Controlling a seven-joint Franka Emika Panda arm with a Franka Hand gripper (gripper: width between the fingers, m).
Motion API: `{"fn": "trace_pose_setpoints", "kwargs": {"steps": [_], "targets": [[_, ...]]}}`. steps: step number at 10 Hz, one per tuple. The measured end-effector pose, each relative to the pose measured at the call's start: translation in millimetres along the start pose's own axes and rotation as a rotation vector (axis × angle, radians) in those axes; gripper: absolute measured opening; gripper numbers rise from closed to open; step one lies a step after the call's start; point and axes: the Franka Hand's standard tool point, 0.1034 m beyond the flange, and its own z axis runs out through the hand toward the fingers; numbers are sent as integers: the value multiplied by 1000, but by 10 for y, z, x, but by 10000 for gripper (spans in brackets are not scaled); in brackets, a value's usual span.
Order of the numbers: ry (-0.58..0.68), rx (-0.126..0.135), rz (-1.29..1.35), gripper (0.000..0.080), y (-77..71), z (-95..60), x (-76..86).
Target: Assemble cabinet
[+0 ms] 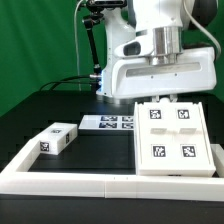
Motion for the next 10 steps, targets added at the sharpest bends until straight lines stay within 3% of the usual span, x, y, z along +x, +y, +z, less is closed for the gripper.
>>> {"fn": "trace_pose_setpoints", "kwargs": {"steps": [5,10], "targets": [[-4,0,0,2,-1,21,-28],[-46,20,0,2,-70,-258,165]]}}
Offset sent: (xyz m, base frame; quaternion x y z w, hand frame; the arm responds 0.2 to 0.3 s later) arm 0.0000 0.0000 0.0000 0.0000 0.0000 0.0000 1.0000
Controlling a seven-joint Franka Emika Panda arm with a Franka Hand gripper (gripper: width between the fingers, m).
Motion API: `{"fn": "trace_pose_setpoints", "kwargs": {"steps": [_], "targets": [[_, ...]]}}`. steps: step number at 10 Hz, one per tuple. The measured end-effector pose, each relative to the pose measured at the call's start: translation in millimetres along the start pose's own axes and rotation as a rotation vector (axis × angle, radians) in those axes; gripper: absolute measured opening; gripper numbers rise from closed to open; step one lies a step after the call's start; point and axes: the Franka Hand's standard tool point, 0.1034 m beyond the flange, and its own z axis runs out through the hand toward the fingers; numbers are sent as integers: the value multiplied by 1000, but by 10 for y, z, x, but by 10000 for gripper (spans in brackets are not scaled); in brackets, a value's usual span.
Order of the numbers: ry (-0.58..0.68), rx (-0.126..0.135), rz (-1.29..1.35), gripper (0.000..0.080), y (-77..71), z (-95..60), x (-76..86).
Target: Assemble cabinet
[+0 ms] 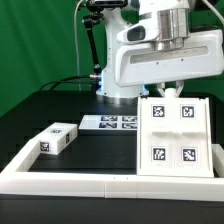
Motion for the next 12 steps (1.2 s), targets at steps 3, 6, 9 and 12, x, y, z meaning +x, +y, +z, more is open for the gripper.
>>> {"fn": "trace_pose_setpoints", "kwargs": {"steps": [3,6,9,12], "targets": [[-1,1,-4,2,-21,7,-1],[-15,5,-11,2,10,-58,23],[-20,14,-12,2,-1,-211,210],[-25,17,-12,2,0,-206,259]]}}
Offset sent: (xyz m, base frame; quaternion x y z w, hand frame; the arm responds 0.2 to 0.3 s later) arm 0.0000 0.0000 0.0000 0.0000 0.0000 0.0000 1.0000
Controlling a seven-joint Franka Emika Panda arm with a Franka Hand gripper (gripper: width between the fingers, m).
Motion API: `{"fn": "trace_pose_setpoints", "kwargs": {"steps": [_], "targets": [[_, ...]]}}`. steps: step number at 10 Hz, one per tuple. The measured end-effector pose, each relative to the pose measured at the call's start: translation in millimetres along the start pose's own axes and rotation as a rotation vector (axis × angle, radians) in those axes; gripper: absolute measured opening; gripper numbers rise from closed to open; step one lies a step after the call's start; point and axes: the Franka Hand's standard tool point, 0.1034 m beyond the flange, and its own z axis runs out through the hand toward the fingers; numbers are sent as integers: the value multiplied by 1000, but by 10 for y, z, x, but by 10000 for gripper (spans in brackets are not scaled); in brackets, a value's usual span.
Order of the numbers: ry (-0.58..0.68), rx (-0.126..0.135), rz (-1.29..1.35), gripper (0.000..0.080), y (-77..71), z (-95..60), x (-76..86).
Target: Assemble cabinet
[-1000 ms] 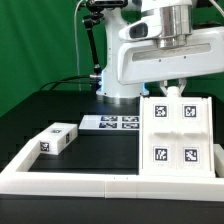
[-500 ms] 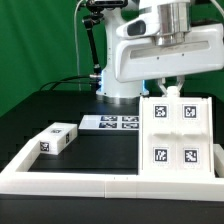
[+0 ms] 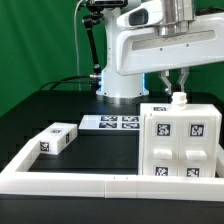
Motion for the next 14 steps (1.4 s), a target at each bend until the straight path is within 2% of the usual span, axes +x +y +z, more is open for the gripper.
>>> {"fn": "trace_pose_setpoints", "kwargs": {"steps": [1,2,3,5,6,7,8,9,11,14], "targets": [[-1,0,0,2,0,5,-3],[-1,0,0,135,0,6,-3],[-1,0,0,135,0,6,-3],[-1,-1,3,424,8,29,-31],[3,-11,26,560,62,147,-217],[-9,-21,9,560,158,211,-442],[-7,-35,-4,729,297,226,-636],[-2,-47,-19,777,425,232,-790],[-4,-65,-8,796,737,284,-1016],[5,-61,167,797,674,285,-989]]}}
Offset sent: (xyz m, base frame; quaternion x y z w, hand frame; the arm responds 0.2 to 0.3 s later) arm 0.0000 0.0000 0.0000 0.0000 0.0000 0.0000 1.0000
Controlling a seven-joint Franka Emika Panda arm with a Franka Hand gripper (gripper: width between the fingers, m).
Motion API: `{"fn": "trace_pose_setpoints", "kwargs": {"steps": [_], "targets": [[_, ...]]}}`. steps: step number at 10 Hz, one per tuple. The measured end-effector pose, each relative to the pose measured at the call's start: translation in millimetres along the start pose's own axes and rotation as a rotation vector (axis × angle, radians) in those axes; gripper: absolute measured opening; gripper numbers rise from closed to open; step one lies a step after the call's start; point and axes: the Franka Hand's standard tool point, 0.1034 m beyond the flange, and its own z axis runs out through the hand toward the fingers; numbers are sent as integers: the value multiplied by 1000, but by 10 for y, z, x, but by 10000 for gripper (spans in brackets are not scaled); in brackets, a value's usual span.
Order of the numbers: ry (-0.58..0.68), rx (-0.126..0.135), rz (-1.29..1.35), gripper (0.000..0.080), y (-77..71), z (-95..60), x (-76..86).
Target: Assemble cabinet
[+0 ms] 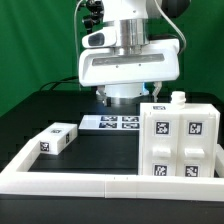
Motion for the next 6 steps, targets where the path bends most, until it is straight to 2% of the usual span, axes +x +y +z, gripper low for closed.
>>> {"fn": "trace_pose_setpoints", "kwargs": {"steps": [2,3,6], "targets": [[-1,3,139,797,15,4,-8],[-6,-3,238,797,110,13,-36],[-23,-32,261,797,623,67,-215]]}}
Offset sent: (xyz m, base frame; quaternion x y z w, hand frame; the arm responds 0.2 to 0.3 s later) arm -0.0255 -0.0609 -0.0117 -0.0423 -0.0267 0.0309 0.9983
